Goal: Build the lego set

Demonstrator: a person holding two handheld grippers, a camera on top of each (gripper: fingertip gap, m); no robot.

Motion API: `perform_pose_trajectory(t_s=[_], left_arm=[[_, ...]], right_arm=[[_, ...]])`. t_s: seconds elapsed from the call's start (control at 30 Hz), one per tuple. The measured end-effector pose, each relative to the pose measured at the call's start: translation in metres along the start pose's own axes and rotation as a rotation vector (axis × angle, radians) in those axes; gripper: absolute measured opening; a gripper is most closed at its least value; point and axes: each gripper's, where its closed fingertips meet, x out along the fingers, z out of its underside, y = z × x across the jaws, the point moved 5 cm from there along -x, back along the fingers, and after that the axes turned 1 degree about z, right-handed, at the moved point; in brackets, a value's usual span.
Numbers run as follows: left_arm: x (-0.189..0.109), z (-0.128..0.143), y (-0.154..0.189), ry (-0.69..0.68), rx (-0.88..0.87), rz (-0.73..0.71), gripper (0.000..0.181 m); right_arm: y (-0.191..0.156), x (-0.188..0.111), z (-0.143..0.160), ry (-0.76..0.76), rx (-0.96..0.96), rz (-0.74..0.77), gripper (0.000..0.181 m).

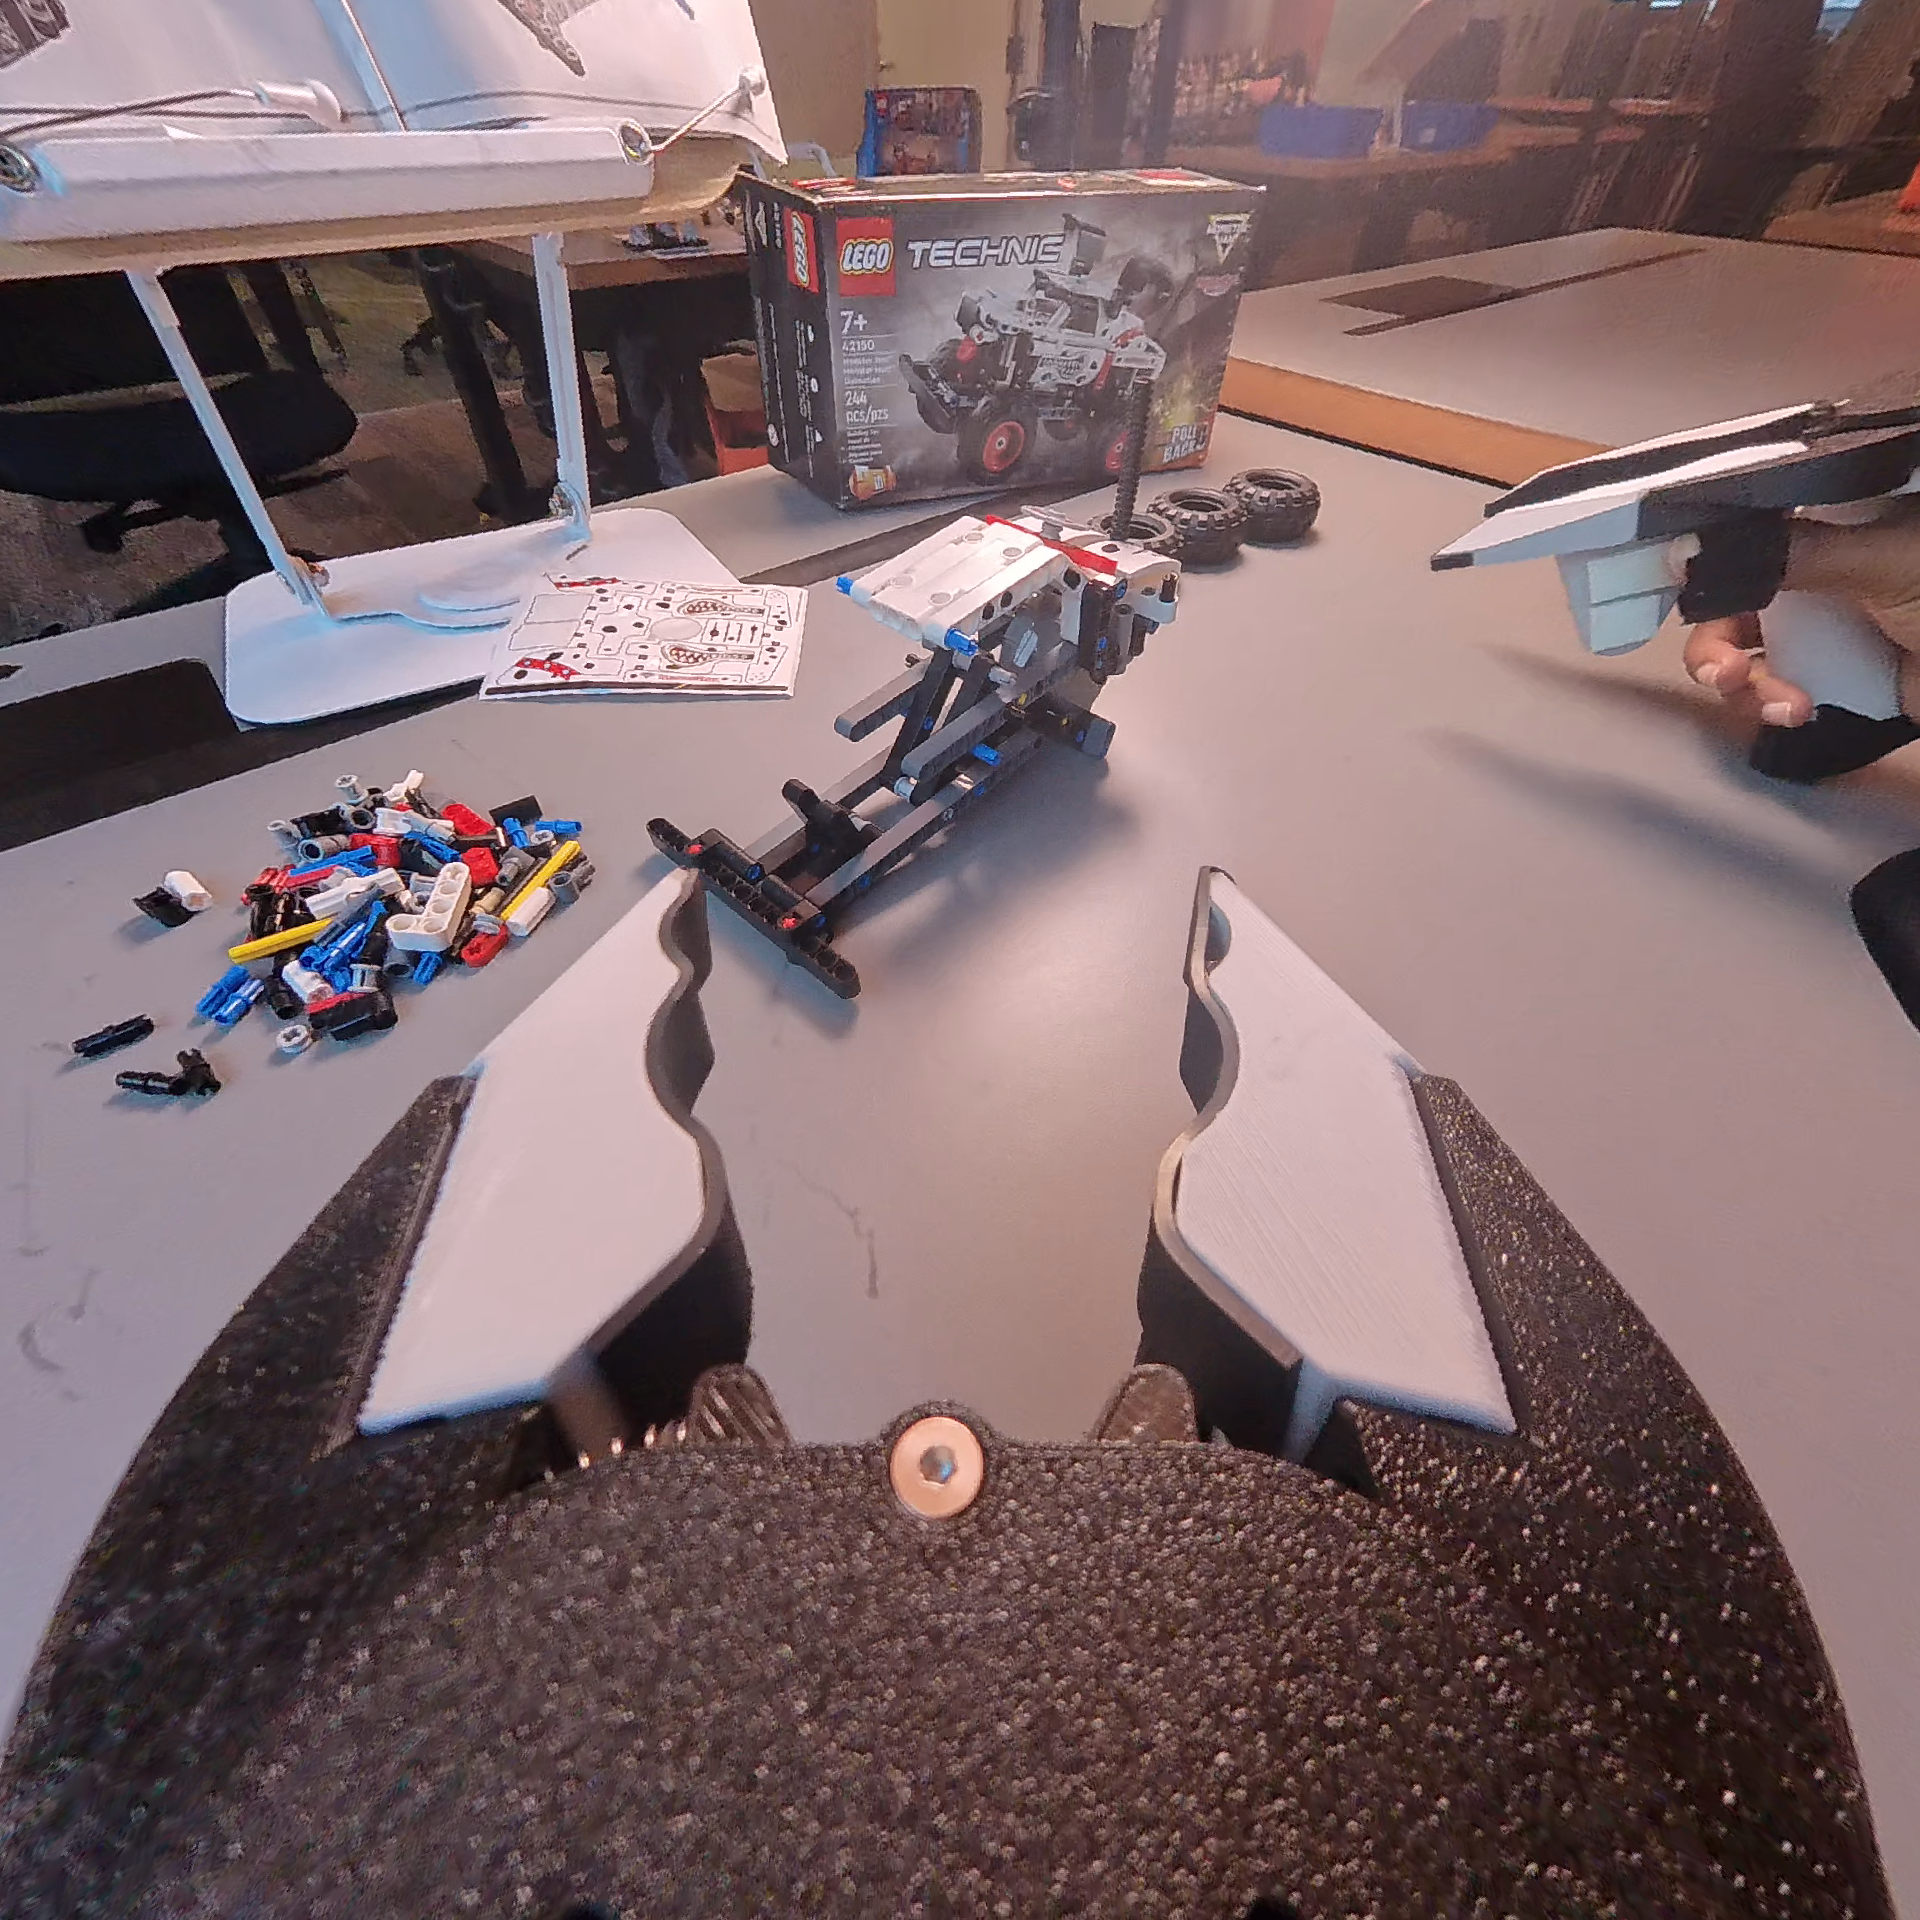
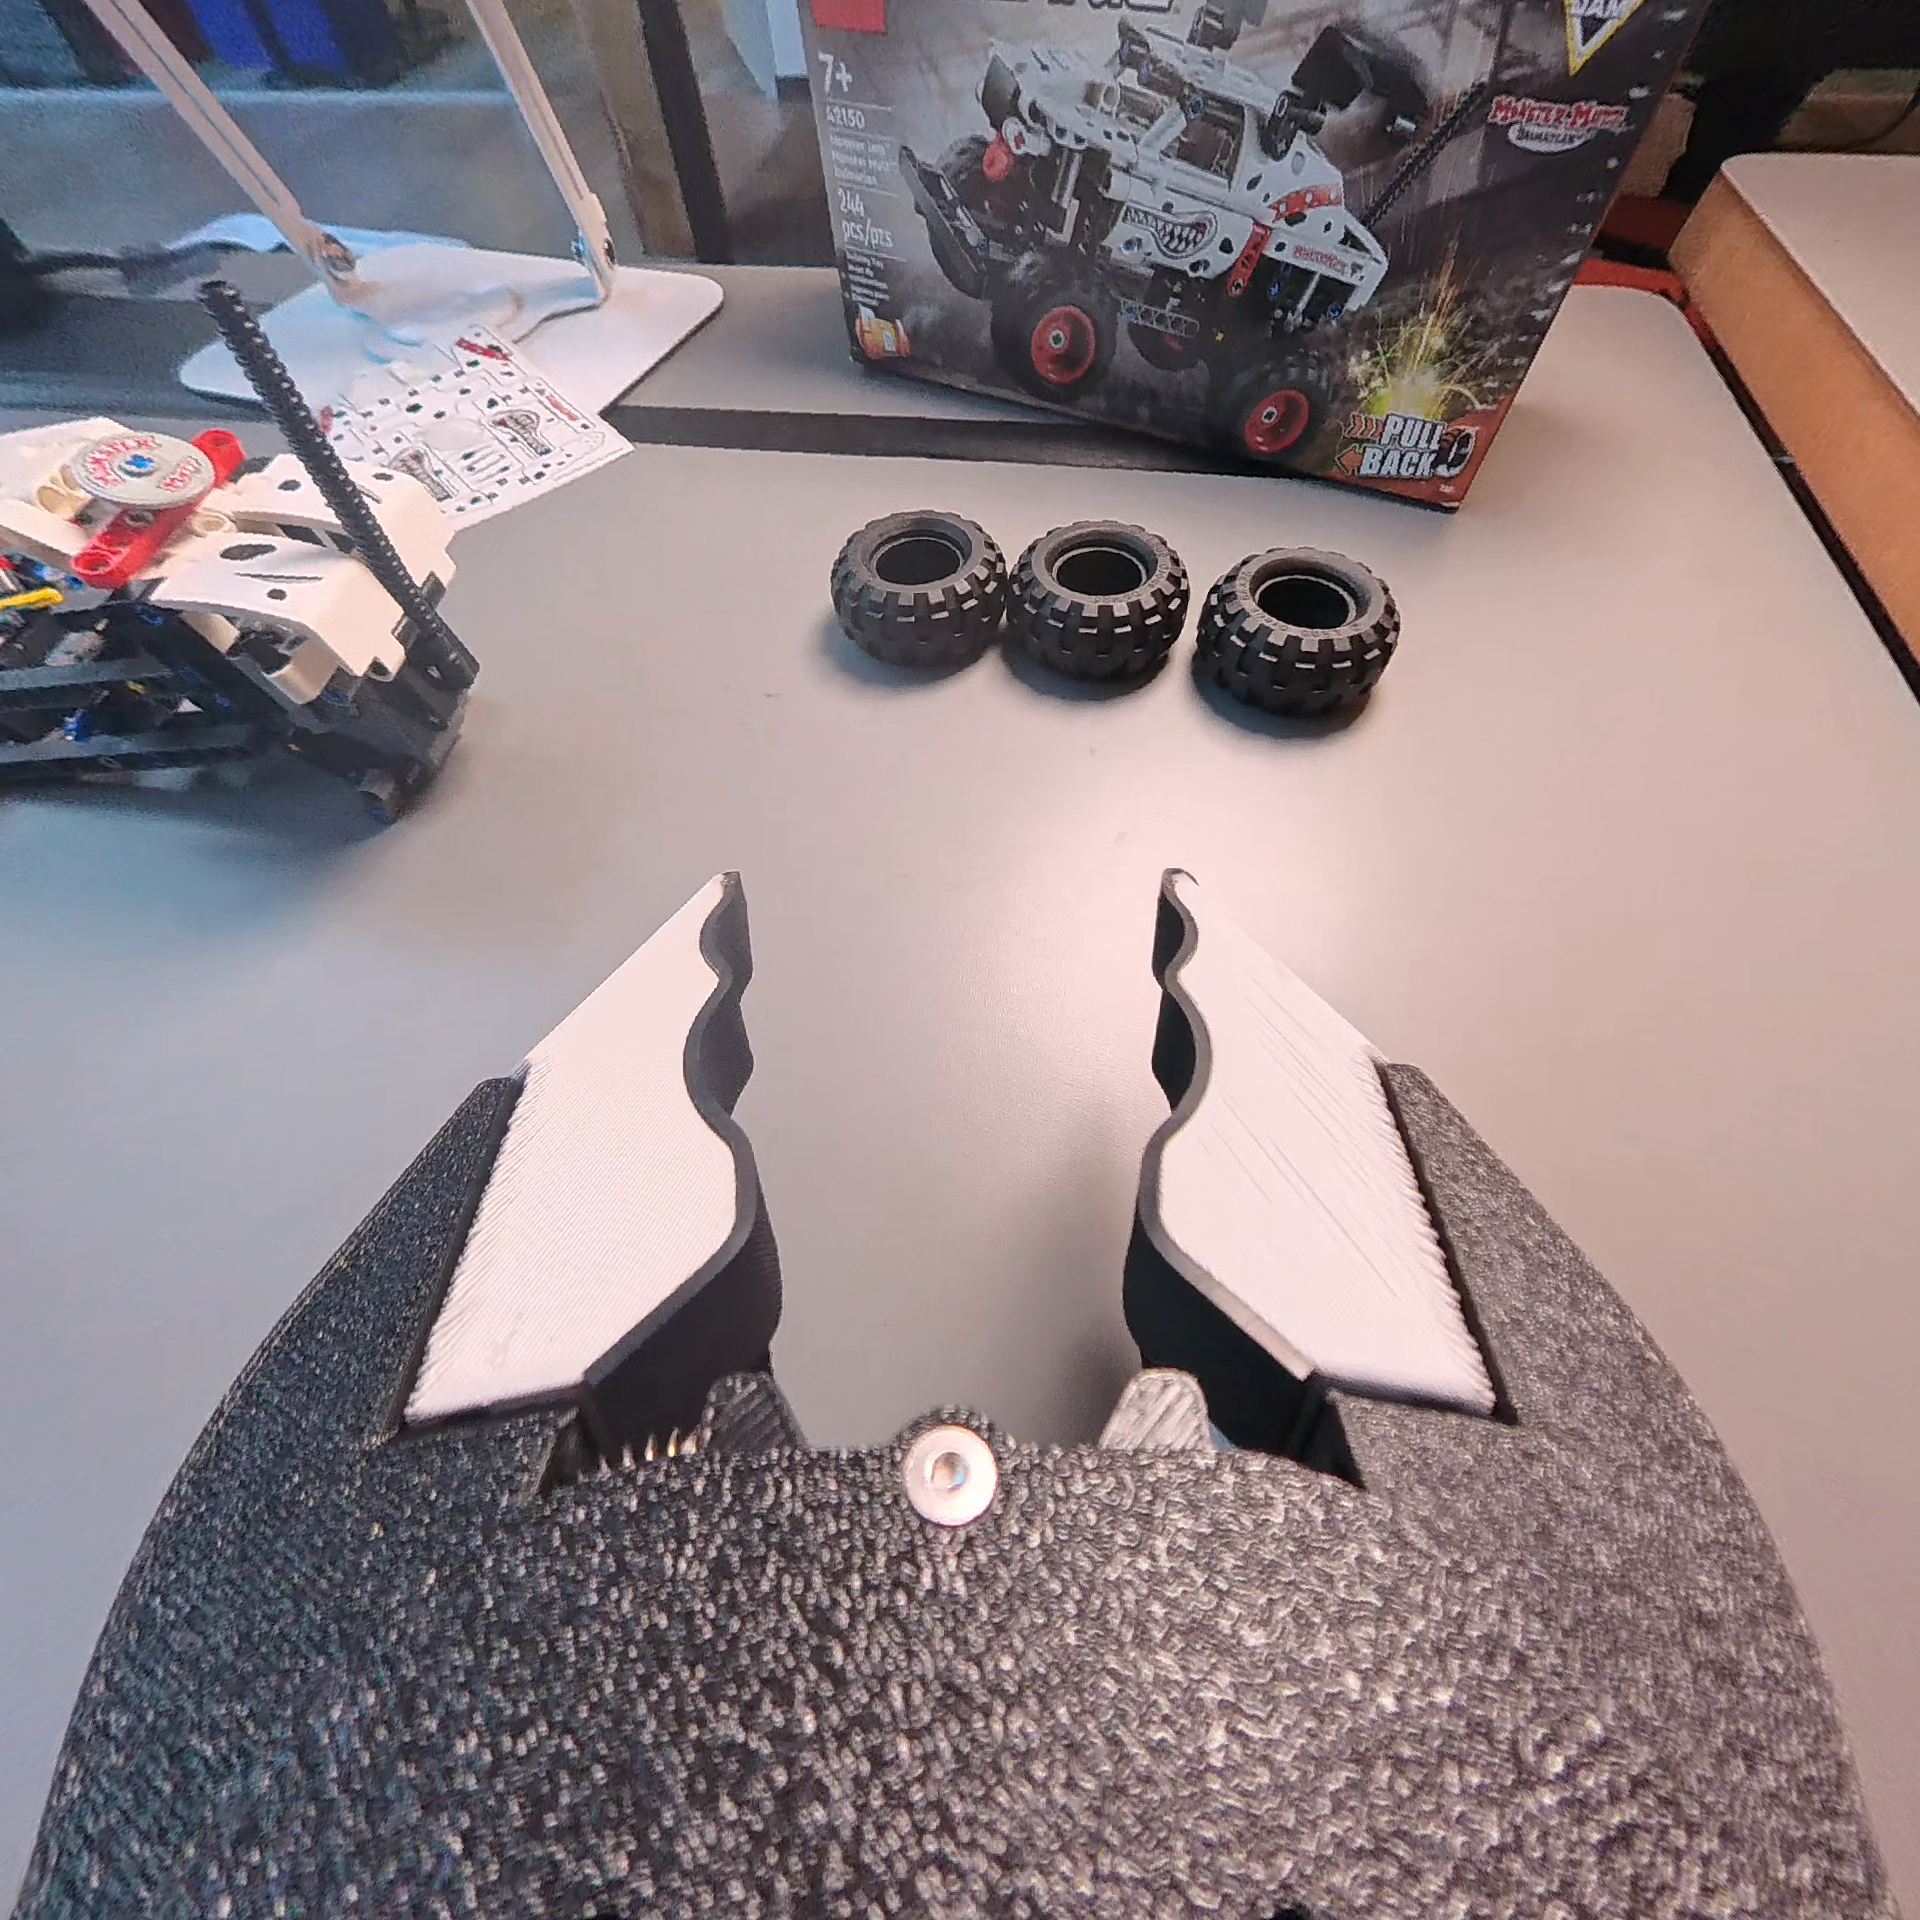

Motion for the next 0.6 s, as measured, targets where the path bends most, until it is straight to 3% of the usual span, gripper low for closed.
perform_pose_trajectory(t_s=[0.6], left_arm=[[-0.0006,-0.0001,-0.0036,0.004,-0.02,0.001,0.089]], right_arm=[[0.0062,-0.0044,-0.0026,0.053,0.027,-0.002,0.076]])
